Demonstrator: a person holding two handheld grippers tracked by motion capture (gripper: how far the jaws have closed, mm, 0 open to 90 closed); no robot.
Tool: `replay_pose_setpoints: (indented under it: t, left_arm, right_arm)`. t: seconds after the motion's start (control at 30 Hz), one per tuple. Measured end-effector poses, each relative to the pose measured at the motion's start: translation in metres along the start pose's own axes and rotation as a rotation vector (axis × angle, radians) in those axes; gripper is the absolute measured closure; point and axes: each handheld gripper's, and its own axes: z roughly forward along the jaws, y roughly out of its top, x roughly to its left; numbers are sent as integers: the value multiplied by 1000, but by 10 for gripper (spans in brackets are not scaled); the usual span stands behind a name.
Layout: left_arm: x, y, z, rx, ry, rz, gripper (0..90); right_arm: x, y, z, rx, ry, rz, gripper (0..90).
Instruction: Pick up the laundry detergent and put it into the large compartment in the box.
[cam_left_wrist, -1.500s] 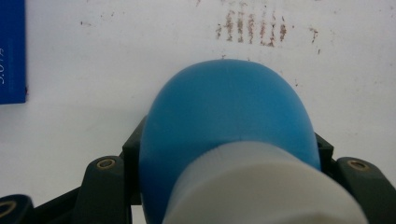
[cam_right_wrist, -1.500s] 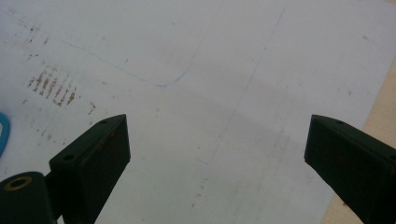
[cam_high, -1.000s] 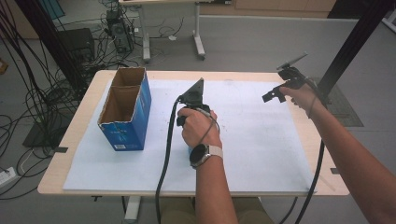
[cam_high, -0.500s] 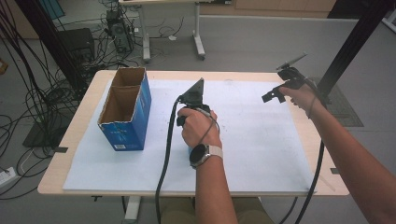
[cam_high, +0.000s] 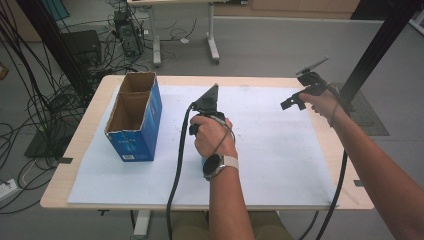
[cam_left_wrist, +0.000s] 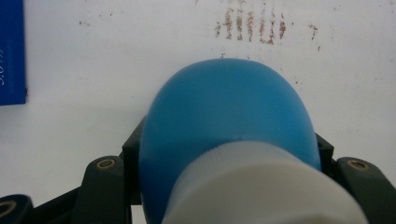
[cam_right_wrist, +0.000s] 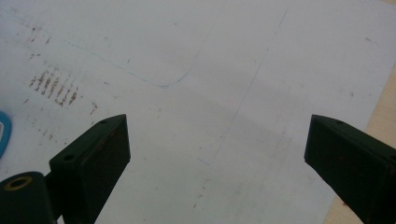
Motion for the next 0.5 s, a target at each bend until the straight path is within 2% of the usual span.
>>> replay_pose_setpoints:
  t: [0.5]
  left_arm:
    - [0, 0, 0, -3, 3, 5, 397]
  right_arm:
    - [0, 0, -1, -1, -1, 0, 69]
